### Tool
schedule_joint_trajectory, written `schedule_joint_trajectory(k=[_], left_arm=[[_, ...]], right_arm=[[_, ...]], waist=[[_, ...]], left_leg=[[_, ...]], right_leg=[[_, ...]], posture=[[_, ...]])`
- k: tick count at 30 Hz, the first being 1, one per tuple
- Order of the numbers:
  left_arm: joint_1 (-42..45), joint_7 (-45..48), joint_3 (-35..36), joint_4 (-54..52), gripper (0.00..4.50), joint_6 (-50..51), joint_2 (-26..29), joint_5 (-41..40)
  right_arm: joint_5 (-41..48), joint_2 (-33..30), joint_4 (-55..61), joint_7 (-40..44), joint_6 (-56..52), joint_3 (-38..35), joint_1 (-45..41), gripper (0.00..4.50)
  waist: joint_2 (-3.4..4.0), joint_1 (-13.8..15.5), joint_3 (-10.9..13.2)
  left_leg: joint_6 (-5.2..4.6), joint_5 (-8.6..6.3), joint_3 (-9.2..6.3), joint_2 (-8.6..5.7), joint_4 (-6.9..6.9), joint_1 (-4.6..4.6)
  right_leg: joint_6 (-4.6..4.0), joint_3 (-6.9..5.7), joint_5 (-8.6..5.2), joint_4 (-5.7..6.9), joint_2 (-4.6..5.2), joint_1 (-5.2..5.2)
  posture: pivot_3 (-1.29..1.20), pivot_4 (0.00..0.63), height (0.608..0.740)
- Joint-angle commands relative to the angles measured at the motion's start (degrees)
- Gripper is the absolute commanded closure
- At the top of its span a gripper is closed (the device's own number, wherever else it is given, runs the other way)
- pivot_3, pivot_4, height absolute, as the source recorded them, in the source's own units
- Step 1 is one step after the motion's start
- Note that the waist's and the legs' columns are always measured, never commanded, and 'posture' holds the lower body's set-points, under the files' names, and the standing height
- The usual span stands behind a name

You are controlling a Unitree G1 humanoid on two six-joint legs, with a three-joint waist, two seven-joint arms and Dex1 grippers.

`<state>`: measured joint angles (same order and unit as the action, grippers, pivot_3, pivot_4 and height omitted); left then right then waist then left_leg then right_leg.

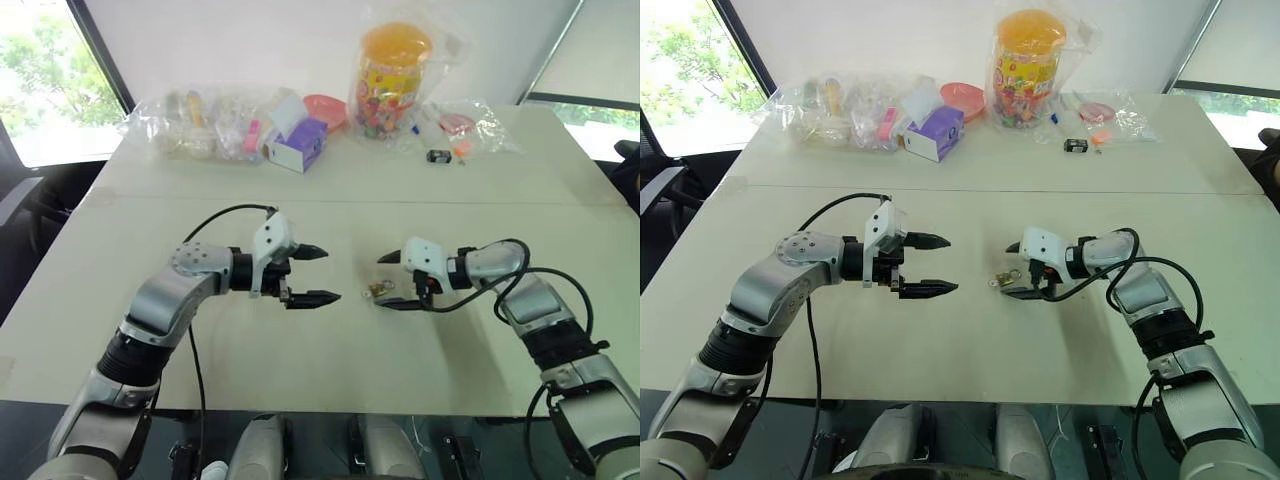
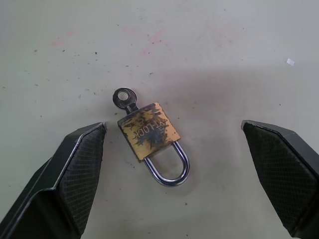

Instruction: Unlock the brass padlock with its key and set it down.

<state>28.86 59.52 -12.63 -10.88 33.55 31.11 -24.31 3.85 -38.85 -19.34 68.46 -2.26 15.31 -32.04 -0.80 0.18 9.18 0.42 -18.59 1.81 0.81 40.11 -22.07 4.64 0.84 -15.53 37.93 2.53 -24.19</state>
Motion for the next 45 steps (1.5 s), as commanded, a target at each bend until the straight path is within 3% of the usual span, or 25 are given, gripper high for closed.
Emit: schedule_joint_trajectory(k=[1,6,7,13,18,24,29,40,43,45], left_arm=[[-0.2,-0.5,1.0,-2.3,0.00,-0.1,0.1,-0.5],[-0.5,-1.0,0.9,-2.6,0.00,-0.1,-0.2,-0.6],[-0.5,-1.1,0.9,-2.5,0.00,-0.2,-0.2,-0.6],[-0.2,-0.7,1.2,-0.8,0.00,0.1,-0.7,-1.2],[2.1,-0.2,2.3,3.1,0.00,1.7,-2.7,-3.2],[6.6,0.8,3.6,8.8,0.00,4.0,-6.1,-6.0],[10.3,1.8,4.5,11.8,0.00,6.2,-8.1,-8.2],[12.8,2.7,6.4,14.4,0.00,8.0,-9.4,-10.2],[12.3,2.7,6.5,14.1,0.87,7.7,-9.6,-10.1],[12.0,2.7,6.3,14.1,1.83,7.4,-9.8,-9.9]], right_arm=[[-2.4,1.0,-3.7,-0.4,0.5,1.2,0.3,0.84],[-4.1,2.2,-6.4,0.3,1.4,2.5,-0.1,3.33],[-4.3,2.1,-6.7,0.3,1.5,2.7,-0.2,3.52],[-8.5,-1.3,-1.5,-5.6,7.0,1.2,2.5,3.51],[-12.4,-4.0,15.8,-17.6,15.0,-6.0,7.6,3.51],[-18.0,-4.2,34.0,-26.9,15.6,-11.8,12.6,3.51],[-20.8,-3.4,40.3,-28.9,13.8,-11.7,14.8,3.51],[-22.0,-2.4,42.6,-28.8,10.9,-10.2,14.3,3.51],[-21.8,-2.6,42.8,-28.7,10.8,-10.2,14.3,3.51],[-21.8,-2.6,43.1,-28.7,10.6,-10.1,14.1,3.51]], waist=[[-0.01,-0.1,0.0],[-0.01,-1.0,0.0],[-0.01,-1.0,0.0],[0.00,-0.8,0.0],[0.01,-0.3,0.0],[0.04,-0.9,0.0],[0.03,-0.8,0.0],[0.00,-0.8,0.1],[0.00,-0.8,0.1],[0.00,-0.8,0.1]], left_leg=[[0.00,0.00,0.00,0.00,0.00,0.04],[-0.02,-0.01,-0.02,0.04,-0.15,0.85],[-0.02,-0.01,-0.02,0.04,-0.14,0.85],[-0.02,-0.01,-0.03,0.04,-0.12,0.86],[-0.02,-0.02,-0.05,-0.02,-0.08,0.69],[-0.01,-0.01,-0.04,0.02,-0.12,0.55],[-0.02,-0.01,-0.03,-0.01,-0.13,0.57],[-0.02,-0.02,-0.04,-0.01,-0.13,0.56],[-0.02,-0.02,-0.03,-0.01,-0.13,0.56],[-0.02,-0.02,-0.03,-0.01,-0.13,0.56]], right_leg=[[0.00,0.00,0.00,0.00,0.00,0.05],[-0.01,-0.01,-0.01,-0.15,0.01,0.86],[-0.02,-0.01,-0.01,-0.14,0.01,0.86],[-0.01,-0.01,-0.01,-0.14,0.06,0.90],[-0.01,-0.03,-0.01,-0.16,0.14,0.77],[-0.01,-0.02,-0.01,-0.13,0.02,0.56],[-0.01,-0.01,-0.01,-0.17,-0.06,0.60],[-0.01,-0.02,-0.01,-0.18,-0.10,0.60],[-0.01,-0.01,-0.01,-0.19,-0.09,0.60],[-0.01,-0.01,-0.01,-0.19,-0.09,0.60]], posture=[[0.00,0.150,0.735],[0.00,0.150,0.735],[0.00,0.150,0.735],[0.00,0.150,0.735],[0.00,0.150,0.735],[0.00,0.150,0.735],[0.00,0.150,0.735],[0.00,0.150,0.735],[0.00,0.150,0.735],[0.00,0.150,0.735]])
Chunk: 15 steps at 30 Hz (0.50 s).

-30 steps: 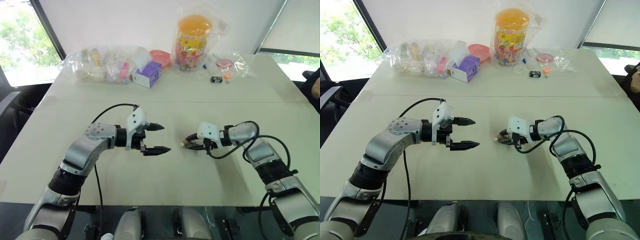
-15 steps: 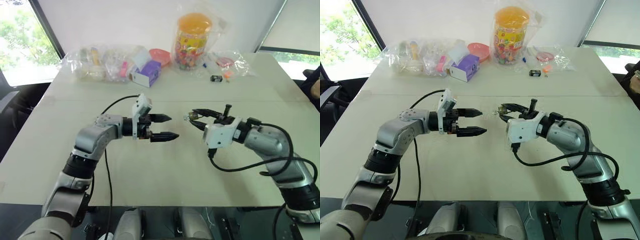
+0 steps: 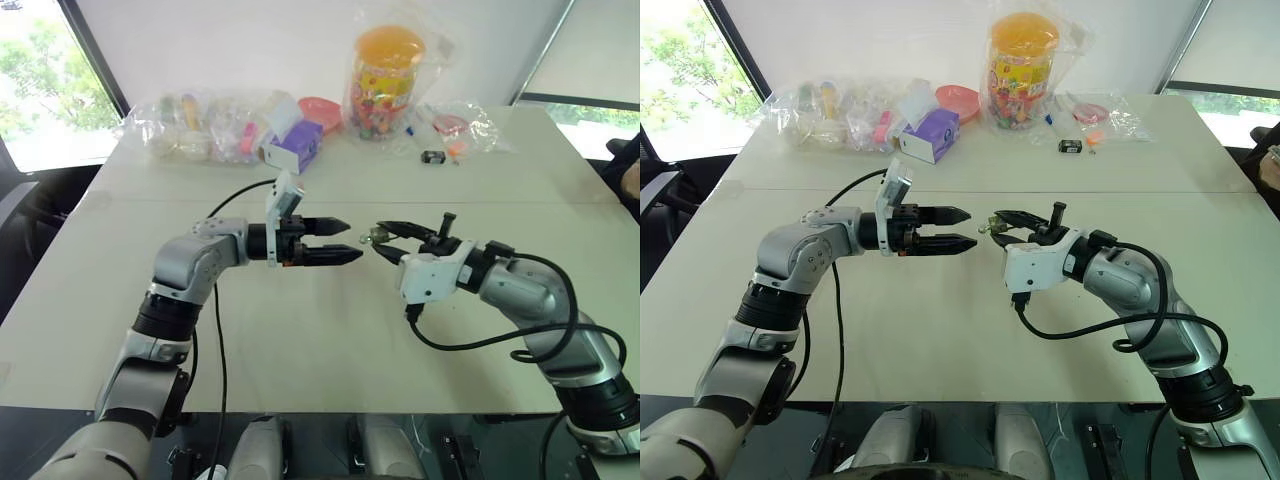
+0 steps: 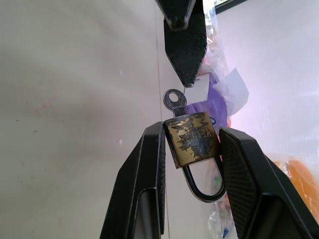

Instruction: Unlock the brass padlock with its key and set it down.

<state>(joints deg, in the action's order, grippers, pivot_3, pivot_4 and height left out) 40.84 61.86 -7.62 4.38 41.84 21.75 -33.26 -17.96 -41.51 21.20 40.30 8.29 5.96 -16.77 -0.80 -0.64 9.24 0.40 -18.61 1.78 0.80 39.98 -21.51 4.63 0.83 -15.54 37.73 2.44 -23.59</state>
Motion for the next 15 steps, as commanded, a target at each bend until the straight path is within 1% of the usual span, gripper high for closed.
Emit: schedule_joint_trajectory(k=[1,4,5,6,14,15], left_arm=[[-0.1,0.3,1.1,-1.1,2.37,-1.1,-0.6,-0.7],[-0.2,0.1,0.8,-1.0,3.85,-1.4,-0.9,-0.4],[-0.1,-0.1,0.7,-0.7,4.42,-1.6,-1.2,-0.2],[0.0,-0.3,0.4,-0.4,4.48,-1.9,-1.6,0.2],[0.8,-0.8,0.4,0.8,4.48,-1.7,-2.2,0.6],[1.0,-0.9,0.5,0.8,4.24,-1.3,-2.1,0.5]], right_arm=[[0.1,0.0,2.7,-0.4,-0.1,-0.7,-1.3,3.51],[0.2,0.1,3.1,-0.3,-0.5,-0.6,-1.6,3.51],[0.3,0.1,3.4,-0.2,-0.8,-0.6,-1.8,3.51],[0.3,0.2,3.7,0.0,-1.1,-0.5,-1.9,3.51],[0.3,0.2,4.8,0.3,-2.4,-0.2,-2.3,3.51],[0.3,0.2,4.9,0.3,-2.5,-0.2,-2.3,3.51]], waist=[[0.00,0.0,0.0],[0.00,0.0,0.0],[0.00,0.0,0.0],[0.00,0.0,0.0],[0.00,0.0,0.0],[0.00,0.0,0.0]], left_leg=[[0.00,0.00,0.00,0.00,0.00,0.00],[0.00,0.00,0.00,0.00,0.00,-0.01],[0.00,0.00,0.00,0.00,0.00,-0.01],[0.00,0.00,0.00,0.00,0.00,-0.01],[-0.01,0.00,0.00,0.00,-0.01,-0.01],[-0.01,0.00,0.00,0.00,-0.01,-0.01]], right_leg=[[0.00,0.00,0.00,0.00,0.00,0.00],[0.00,0.00,0.00,-0.02,0.00,0.01],[0.00,0.00,0.00,-0.03,0.00,0.01],[0.00,0.00,0.00,-0.03,0.00,0.01],[0.00,0.00,0.00,-0.05,0.00,0.01],[0.00,0.00,0.00,-0.06,0.00,0.01]], posture=[[0.00,0.150,0.735],[0.00,0.150,0.735],[0.00,0.150,0.735],[0.00,0.150,0.735],[0.00,0.150,0.735],[0.00,0.150,0.735]])
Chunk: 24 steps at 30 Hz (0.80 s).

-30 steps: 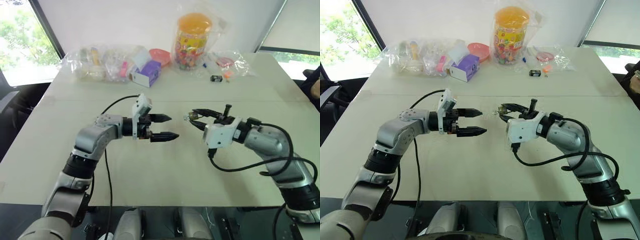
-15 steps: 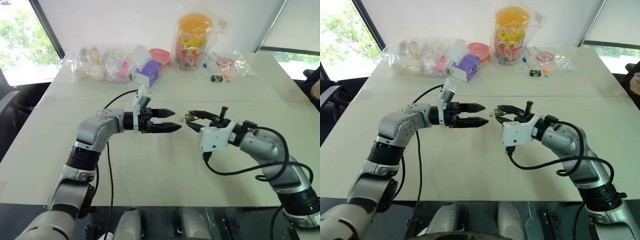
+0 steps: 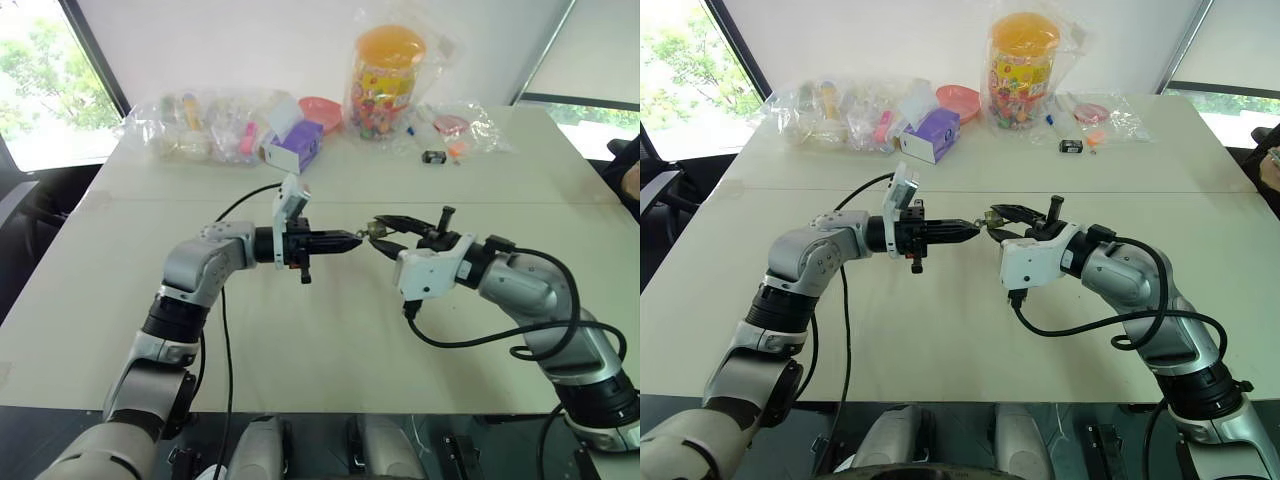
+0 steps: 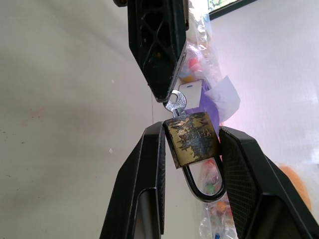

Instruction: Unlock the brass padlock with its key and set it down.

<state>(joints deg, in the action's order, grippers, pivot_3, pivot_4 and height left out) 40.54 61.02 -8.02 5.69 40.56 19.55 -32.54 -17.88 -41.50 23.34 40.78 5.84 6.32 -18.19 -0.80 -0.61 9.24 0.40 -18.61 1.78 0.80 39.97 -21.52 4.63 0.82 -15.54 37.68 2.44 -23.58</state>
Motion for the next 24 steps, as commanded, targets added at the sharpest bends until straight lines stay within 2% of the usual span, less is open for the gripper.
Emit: schedule_joint_trajectory(k=[1,2,6,20,22,24], left_arm=[[1.4,-0.2,1.1,-0.5,3.95,0.5,0.2,-0.4],[1.5,0.0,1.2,-0.7,3.61,1.2,0.4,-0.8],[1.6,-0.8,0.8,-1.0,1.76,0.6,0.4,0.1],[1.6,-1.5,1.3,0.6,1.76,-1.6,-1.4,0.9],[1.7,-1.4,1.5,1.0,2.26,-2.1,-1.6,1.1],[1.6,-1.3,1.5,1.4,3.02,-2.6,-1.6,1.1]], right_arm=[[0.2,0.1,2.8,-0.2,-0.2,-0.5,-0.8,3.51],[0.2,0.1,2.8,-0.2,-0.3,-0.5,-0.8,3.51],[0.1,-0.1,3.0,-0.1,-0.6,-0.5,-0.7,3.51],[-0.1,-0.1,3.4,0.5,-0.9,-0.3,-0.7,3.51],[-0.1,0.0,3.5,0.6,-0.9,-0.3,-0.7,3.51],[-0.2,-0.1,3.6,0.7,-1.0,-0.3,-0.6,3.51]], waist=[[0.00,0.0,0.0],[0.00,0.0,0.0],[0.00,0.0,0.0],[0.00,0.0,0.0],[0.00,0.0,0.0],[0.00,0.0,0.0]], left_leg=[[0.00,0.00,0.00,0.00,0.00,0.00],[0.00,0.00,0.00,0.00,0.00,0.00],[0.00,0.00,0.00,0.00,0.00,0.00],[-0.01,0.00,-0.01,0.00,-0.02,-0.01],[-0.01,0.00,-0.01,0.00,-0.02,-0.01],[-0.01,0.00,-0.01,0.00,-0.02,-0.01]], right_leg=[[0.00,0.00,0.00,-0.01,0.00,0.00],[0.00,0.00,0.00,-0.01,0.00,0.01],[0.00,0.00,0.00,-0.01,0.00,0.00],[0.00,0.00,0.00,-0.05,0.00,0.01],[0.00,-0.01,0.00,-0.05,0.00,0.01],[0.00,0.00,0.00,-0.05,0.01,0.01]], posture=[[0.00,0.150,0.735],[0.00,0.150,0.735],[0.00,0.150,0.735],[0.00,0.150,0.735],[0.00,0.150,0.735],[0.00,0.150,0.735]])
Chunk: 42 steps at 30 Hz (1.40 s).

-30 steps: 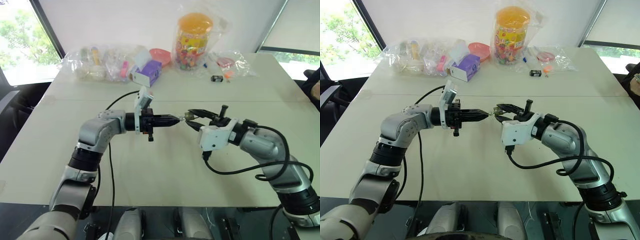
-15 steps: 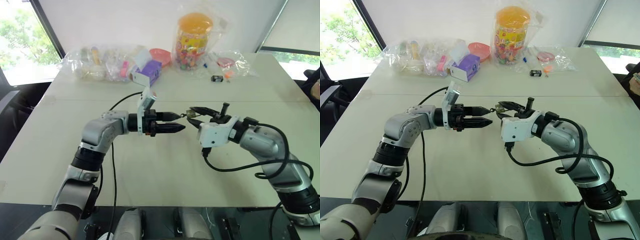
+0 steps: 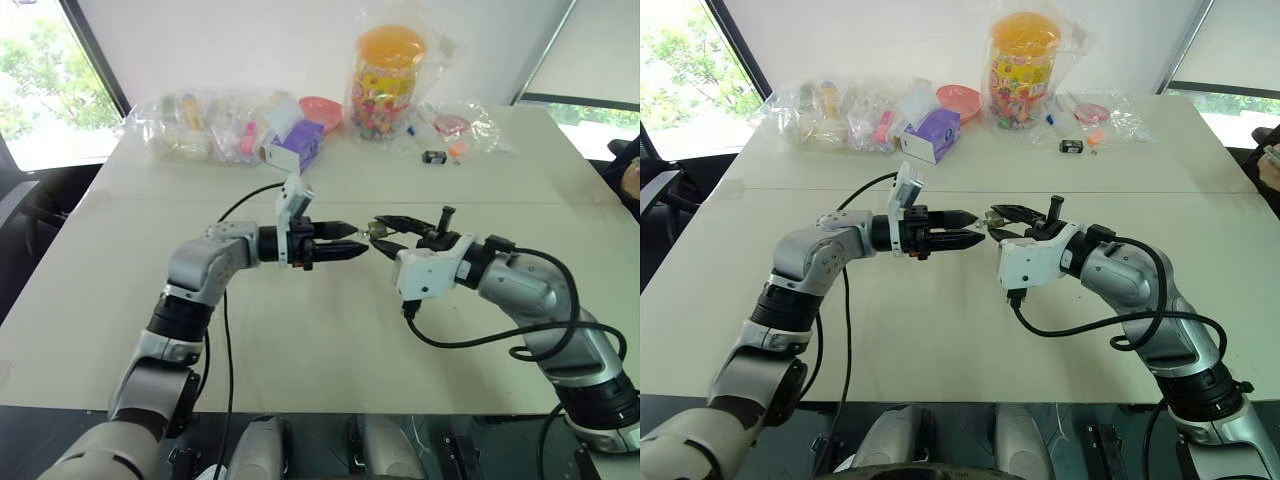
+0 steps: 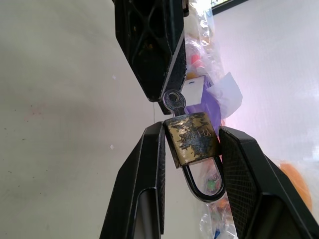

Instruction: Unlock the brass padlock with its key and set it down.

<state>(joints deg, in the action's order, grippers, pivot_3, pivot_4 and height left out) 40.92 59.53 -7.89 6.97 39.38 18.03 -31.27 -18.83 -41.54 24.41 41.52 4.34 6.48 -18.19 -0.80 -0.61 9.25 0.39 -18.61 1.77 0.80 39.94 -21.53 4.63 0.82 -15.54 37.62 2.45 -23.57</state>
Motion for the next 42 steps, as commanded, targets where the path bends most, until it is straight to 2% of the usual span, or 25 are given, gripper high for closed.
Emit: schedule_joint_trajectory(k=[1,2,3,13,23,25,27,30,33,34,38,42], left_arm=[[1.2,0.3,1.4,0.1,3.59,-1.5,-0.1,-0.2],[1.1,0.4,1.4,0.2,4.14,-1.7,-0.2,-0.1],[1.1,0.5,1.4,0.3,4.47,-1.9,-0.2,-0.1],[-0.4,1.9,-1.7,1.4,4.47,-11.5,-0.1,5.9],[-1.1,-2.6,-3.4,3.2,4.47,-34.4,-2.8,17.0],[-1.2,-2.3,-3.2,3.3,4.47,-34.1,-3.0,16.7],[-1.3,-2.0,-2.5,2.5,4.47,-28.1,-3.0,14.2],[-1.4,2.5,-0.6,-2.2,4.47,-11.8,-0.9,3.6],[0.4,1.3,3.1,-4.7,3.61,3.0,-0.2,-5.8],[1.0,-0.2,4.3,-4.5,3.20,5.7,-0.5,-7.2],[2.4,-2.6,7.6,-2.9,1.12,12.9,-1.0,-11.7],[1.4,-3.3,6.4,-3.3,1.12,11.7,-1.1,-9.7]], right_arm=[[0.8,0.0,2.6,0.0,0.5,-0.5,-0.5,3.51],[0.8,-0.1,2.6,0.0,0.6,-0.5,-0.4,3.51],[0.7,-0.1,2.6,0.0,0.6,-0.6,-0.4,3.51],[0.6,-0.2,2.9,0.4,0.5,-0.5,-0.1,3.51],[0.4,-0.2,3.4,0.8,0.3,-0.2,0.3,3.51],[0.4,-0.3,3.3,0.9,0.4,-0.3,0.3,3.51],[0.5,-0.3,3.2,1.1,0.5,-0.4,0.3,3.51],[0.5,-0.4,3.1,1.3,0.7,-0.5,0.2,3.51],[0.5,-0.6,3.0,1.4,0.8,-0.5,0.2,3.51],[0.4,-0.6,2.9,1.5,0.8,-0.4,0.1,3.51],[0.3,-0.6,2.8,1.6,0.9,-0.4,0.0,3.51],[0.3,-0.7,3.0,1.8,0.8,-0.5,-0.1,3.51]], waist=[[0.00,0.0,0.0],[0.00,0.0,0.0],[0.00,0.0,0.0],[0.00,0.0,0.0],[0.00,0.1,0.0],[0.00,0.1,0.0],[0.00,0.1,0.0],[0.01,-0.2,0.0],[0.00,-0.1,0.1],[0.00,-0.1,0.1],[-0.04,0.0,0.1],[-0.05,0.0,0.2]], left_leg=[[0.00,0.00,0.00,0.00,0.00,0.00],[0.00,0.00,0.00,0.00,0.00,0.00],[0.00,0.00,0.00,0.00,-0.01,0.00],[0.00,0.00,0.00,0.00,-0.03,-0.01],[-0.02,-0.01,0.01,0.00,-0.06,-0.01],[-0.03,-0.02,0.01,-0.01,-0.06,-0.02],[-0.05,-0.03,0.01,0.00,-0.06,-0.02],[-0.06,-0.03,0.00,0.01,-0.07,-0.02],[-0.06,-0.04,-0.01,0.04,-0.08,-0.02],[-0.06,-0.03,-0.02,0.05,-0.08,-0.02],[-0.07,-0.04,-0.02,0.00,-0.06,-0.02],[-0.07,-0.04,-0.03,0.00,-0.07,-0.02]], right_leg=[[0.00,0.00,0.00,0.00,0.00,0.00],[0.00,0.00,0.00,0.00,-0.01,0.00],[0.00,0.00,0.00,0.00,-0.01,-0.01],[0.00,-0.01,0.00,-0.06,0.00,0.01],[0.00,-0.01,0.00,-0.13,0.06,0.03],[0.00,-0.01,0.00,-0.15,0.05,0.03],[0.00,-0.01,0.00,-0.15,0.03,0.03],[0.01,-0.02,0.00,-0.15,-0.02,0.03],[0.01,-0.02,0.00,-0.15,-0.05,0.01],[0.01,-0.04,0.00,-0.15,-0.05,0.02],[0.01,-0.05,0.00,-0.18,0.01,0.07],[0.01,-0.04,0.00,-0.19,0.06,0.06]], posture=[[0.00,0.150,0.735],[0.00,0.150,0.735],[0.00,0.150,0.735],[0.00,0.150,0.735],[0.00,0.150,0.735],[0.00,0.150,0.735],[0.00,0.150,0.735],[0.00,0.150,0.735],[0.00,0.150,0.735],[0.00,0.150,0.735],[0.00,0.150,0.735],[0.00,0.150,0.735]])
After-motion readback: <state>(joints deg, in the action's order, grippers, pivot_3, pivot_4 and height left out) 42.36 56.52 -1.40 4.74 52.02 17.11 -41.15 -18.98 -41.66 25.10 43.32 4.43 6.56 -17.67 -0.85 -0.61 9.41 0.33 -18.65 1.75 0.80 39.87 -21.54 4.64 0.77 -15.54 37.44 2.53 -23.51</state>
